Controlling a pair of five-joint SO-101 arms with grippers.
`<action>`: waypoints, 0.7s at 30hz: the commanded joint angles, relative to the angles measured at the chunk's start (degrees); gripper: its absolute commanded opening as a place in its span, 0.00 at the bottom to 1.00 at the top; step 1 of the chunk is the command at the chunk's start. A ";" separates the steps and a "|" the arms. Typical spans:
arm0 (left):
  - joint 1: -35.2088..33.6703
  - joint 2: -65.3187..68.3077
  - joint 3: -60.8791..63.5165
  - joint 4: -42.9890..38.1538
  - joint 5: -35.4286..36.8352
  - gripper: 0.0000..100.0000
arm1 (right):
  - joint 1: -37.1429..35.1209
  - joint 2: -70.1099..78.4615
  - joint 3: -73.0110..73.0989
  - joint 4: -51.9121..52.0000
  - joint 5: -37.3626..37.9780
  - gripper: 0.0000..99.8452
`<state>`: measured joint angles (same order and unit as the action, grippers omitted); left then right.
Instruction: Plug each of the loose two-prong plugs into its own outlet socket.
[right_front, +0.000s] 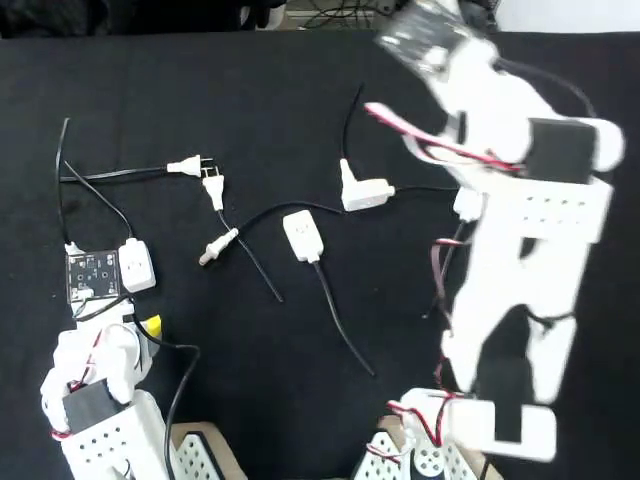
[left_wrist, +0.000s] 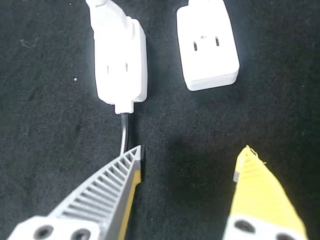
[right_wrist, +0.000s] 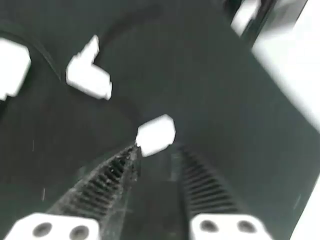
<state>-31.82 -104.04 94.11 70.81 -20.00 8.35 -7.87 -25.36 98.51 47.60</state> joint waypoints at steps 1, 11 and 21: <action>0.31 -0.26 -0.48 -0.70 -0.26 0.29 | 10.73 -5.49 17.63 -6.33 3.78 0.26; 0.31 -0.26 -0.48 -0.62 -0.26 0.29 | 15.91 -2.24 53.14 -49.76 -12.48 0.29; 0.31 -0.26 -0.48 -0.62 -0.26 0.29 | 6.51 5.93 44.53 -53.45 -36.84 0.29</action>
<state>-31.82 -104.04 94.11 70.81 -20.00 16.44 -2.86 25.27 46.29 15.96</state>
